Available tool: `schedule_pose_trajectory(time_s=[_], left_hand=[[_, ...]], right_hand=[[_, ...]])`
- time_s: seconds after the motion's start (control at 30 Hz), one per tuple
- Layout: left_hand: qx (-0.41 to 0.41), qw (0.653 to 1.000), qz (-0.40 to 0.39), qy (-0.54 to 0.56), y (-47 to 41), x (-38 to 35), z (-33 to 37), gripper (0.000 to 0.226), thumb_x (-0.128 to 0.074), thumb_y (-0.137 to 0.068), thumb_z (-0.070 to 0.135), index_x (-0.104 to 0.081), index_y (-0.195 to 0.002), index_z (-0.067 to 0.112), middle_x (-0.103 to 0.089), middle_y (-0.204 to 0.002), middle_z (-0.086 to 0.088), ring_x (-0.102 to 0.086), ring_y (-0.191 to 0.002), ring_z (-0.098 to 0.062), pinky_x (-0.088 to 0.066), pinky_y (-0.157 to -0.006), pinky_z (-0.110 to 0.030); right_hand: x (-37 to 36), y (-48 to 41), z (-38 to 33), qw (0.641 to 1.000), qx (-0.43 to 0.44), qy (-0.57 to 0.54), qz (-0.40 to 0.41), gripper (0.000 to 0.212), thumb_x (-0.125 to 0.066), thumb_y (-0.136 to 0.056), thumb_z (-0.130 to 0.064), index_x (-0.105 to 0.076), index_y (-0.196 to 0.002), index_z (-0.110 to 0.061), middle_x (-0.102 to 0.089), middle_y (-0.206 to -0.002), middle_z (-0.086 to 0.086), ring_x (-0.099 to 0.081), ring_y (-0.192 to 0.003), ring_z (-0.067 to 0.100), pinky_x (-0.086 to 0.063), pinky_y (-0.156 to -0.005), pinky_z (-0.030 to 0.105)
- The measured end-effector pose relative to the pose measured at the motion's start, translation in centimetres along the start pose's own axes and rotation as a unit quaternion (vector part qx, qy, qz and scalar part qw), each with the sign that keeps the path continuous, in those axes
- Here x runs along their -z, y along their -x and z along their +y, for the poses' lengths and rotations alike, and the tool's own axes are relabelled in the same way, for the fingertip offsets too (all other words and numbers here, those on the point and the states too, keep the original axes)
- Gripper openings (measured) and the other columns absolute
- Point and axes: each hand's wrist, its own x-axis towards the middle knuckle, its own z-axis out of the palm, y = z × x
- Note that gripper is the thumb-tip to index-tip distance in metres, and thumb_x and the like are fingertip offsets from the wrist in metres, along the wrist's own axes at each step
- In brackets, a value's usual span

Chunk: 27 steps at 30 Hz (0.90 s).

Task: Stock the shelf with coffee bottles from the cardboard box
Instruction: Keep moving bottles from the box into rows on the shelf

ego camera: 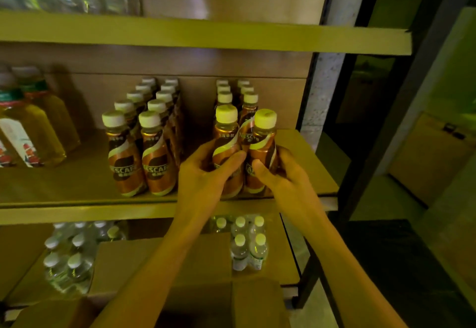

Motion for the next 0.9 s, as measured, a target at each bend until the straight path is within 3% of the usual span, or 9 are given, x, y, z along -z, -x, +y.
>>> schedule_pose_trajectory(time_s=[0.2,0.33,0.43,0.57,0.63,0.7,0.8,0.9], left_hand=[[0.037,0.999,0.014,-0.032,-2.0,-0.1,-2.7,0.042,-0.078,-0.082,0.030,-0.067,-0.123,0.025,-0.075,-0.109,0.007,-0.069,-0.105,-0.007,-0.056,-0.094,-0.041],[0.038,0.999,0.009,-0.034,-2.0,-0.1,-3.3,0.046,-0.078,-0.082,0.032,-0.064,-0.126,0.026,-0.074,-0.110,0.009,-0.069,-0.103,-0.004,-0.058,-0.090,-0.033],[0.046,0.997,-0.016,-0.066,-1.6,0.7,-3.6,0.059,-0.080,-0.078,0.035,-0.057,-0.132,0.033,-0.072,-0.112,0.017,-0.066,-0.103,0.005,-0.057,-0.084,-0.019],[0.063,0.989,-0.065,-0.120,-1.7,2.1,-4.0,0.078,-0.086,-0.074,0.019,-0.048,-0.140,0.037,-0.067,-0.122,0.018,-0.062,-0.109,0.008,-0.052,-0.079,-0.011],[0.070,0.986,-0.067,-0.135,-1.8,2.2,-4.0,0.080,-0.086,-0.073,0.014,-0.049,-0.140,0.034,-0.067,-0.122,0.016,-0.061,-0.112,0.003,-0.050,-0.084,-0.015],[0.069,0.984,-0.054,-0.153,-1.8,2.0,-3.9,0.078,-0.087,-0.072,0.014,-0.051,-0.139,0.032,-0.068,-0.120,0.016,-0.062,-0.111,0.001,-0.049,-0.088,-0.017],[0.052,0.979,-0.029,-0.193,-1.3,1.6,-3.6,0.071,-0.087,-0.073,0.022,-0.052,-0.134,0.031,-0.066,-0.117,0.018,-0.056,-0.094,0.012,-0.041,-0.074,-0.006],[0.033,0.975,-0.005,-0.219,-0.8,1.2,-3.9,0.070,-0.086,-0.074,0.027,-0.050,-0.134,0.032,-0.063,-0.111,0.020,-0.054,-0.087,0.016,-0.037,-0.066,-0.002]], right_hand=[[-1.0,-2.4,2.5,0.998,-0.057,0.020,0.017,0.033,-0.066,-0.092,-0.037,-0.058,-0.124,-0.039,-0.069,-0.114,-0.019,-0.062,-0.111,0.002,-0.051,-0.099,0.034],[-1.0,-2.5,2.6,0.997,-0.060,0.042,0.013,0.044,-0.064,-0.092,-0.042,-0.051,-0.134,-0.039,-0.065,-0.117,-0.024,-0.060,-0.112,-0.003,-0.050,-0.098,0.028],[-0.7,-2.0,2.5,0.994,-0.058,0.087,0.019,0.054,-0.067,-0.089,-0.042,-0.043,-0.137,-0.040,-0.059,-0.113,-0.033,-0.055,-0.102,-0.020,-0.048,-0.089,0.015],[-1.0,-1.3,3.0,0.972,-0.059,0.204,0.099,0.086,-0.079,-0.071,-0.055,-0.039,-0.144,-0.032,-0.054,-0.133,-0.013,-0.056,-0.120,0.009,-0.050,-0.090,0.028],[-1.6,-1.4,3.6,0.966,-0.042,0.234,0.103,0.085,-0.081,-0.067,-0.058,-0.044,-0.137,-0.030,-0.056,-0.129,-0.008,-0.058,-0.116,0.013,-0.054,-0.089,0.032],[-1.8,-1.7,4.0,0.961,-0.030,0.255,0.106,0.074,-0.082,-0.069,-0.052,-0.047,-0.130,-0.029,-0.056,-0.122,-0.008,-0.060,-0.111,0.014,-0.055,-0.086,0.032],[-1.2,-2.4,4.2,0.978,-0.055,0.190,0.058,0.070,-0.081,-0.080,-0.028,-0.042,-0.139,-0.031,-0.057,-0.115,-0.019,-0.058,-0.112,0.006,-0.044,-0.078,0.014],[-0.3,-2.8,3.9,0.987,-0.080,0.142,0.001,0.077,-0.075,-0.086,-0.016,-0.033,-0.149,-0.033,-0.057,-0.133,-0.014,-0.052,-0.118,0.003,-0.042,-0.086,0.016]])
